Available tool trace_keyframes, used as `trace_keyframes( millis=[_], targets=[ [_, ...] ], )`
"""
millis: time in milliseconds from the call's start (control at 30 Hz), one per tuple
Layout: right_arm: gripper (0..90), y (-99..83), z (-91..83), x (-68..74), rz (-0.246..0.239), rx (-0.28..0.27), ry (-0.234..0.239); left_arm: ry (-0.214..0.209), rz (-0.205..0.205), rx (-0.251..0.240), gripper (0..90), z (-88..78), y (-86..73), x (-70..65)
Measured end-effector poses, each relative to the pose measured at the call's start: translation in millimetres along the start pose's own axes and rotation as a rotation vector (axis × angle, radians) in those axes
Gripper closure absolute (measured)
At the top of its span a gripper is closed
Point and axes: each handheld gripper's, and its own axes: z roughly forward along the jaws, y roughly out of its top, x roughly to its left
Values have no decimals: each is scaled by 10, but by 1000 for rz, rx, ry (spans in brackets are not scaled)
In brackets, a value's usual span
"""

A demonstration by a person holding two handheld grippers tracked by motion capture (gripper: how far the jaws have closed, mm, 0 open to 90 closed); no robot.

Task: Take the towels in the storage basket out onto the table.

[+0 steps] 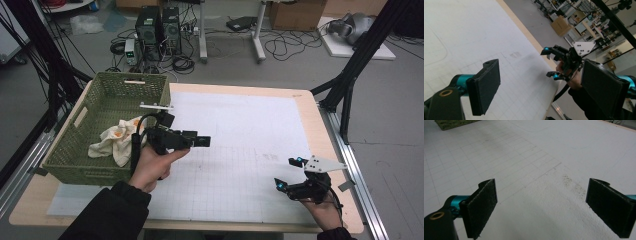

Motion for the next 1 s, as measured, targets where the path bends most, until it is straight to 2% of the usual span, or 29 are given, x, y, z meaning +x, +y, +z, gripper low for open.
trace_keyframes(
  millis=[233, 533, 700, 867, 933, 1000],
  targets=[
    [91, 6, -10, -7, 1, -9, -3, -15, -34, -22, 167, -174, 61, 126],
    [91, 19, -5, 0, -7, -9, -4, 16, -43, -38, 190, -421, 166, 332],
    [92, 21, -5, -2, -5, -9, -3, 30, -65, -65, 213, -560, 204, 448],
    [91, 26, -2, 4, -5, -7, -3, 70, -65, -63, 218, -650, 228, 553],
    [92, 28, -2, 2, -10, -10, -3, 74, -70, -71, 221, -691, 236, 601],
    [91, 26, -4, 2, -7, -8, -4, 98, -68, -72, 224, -735, 242, 641]
  ],
)
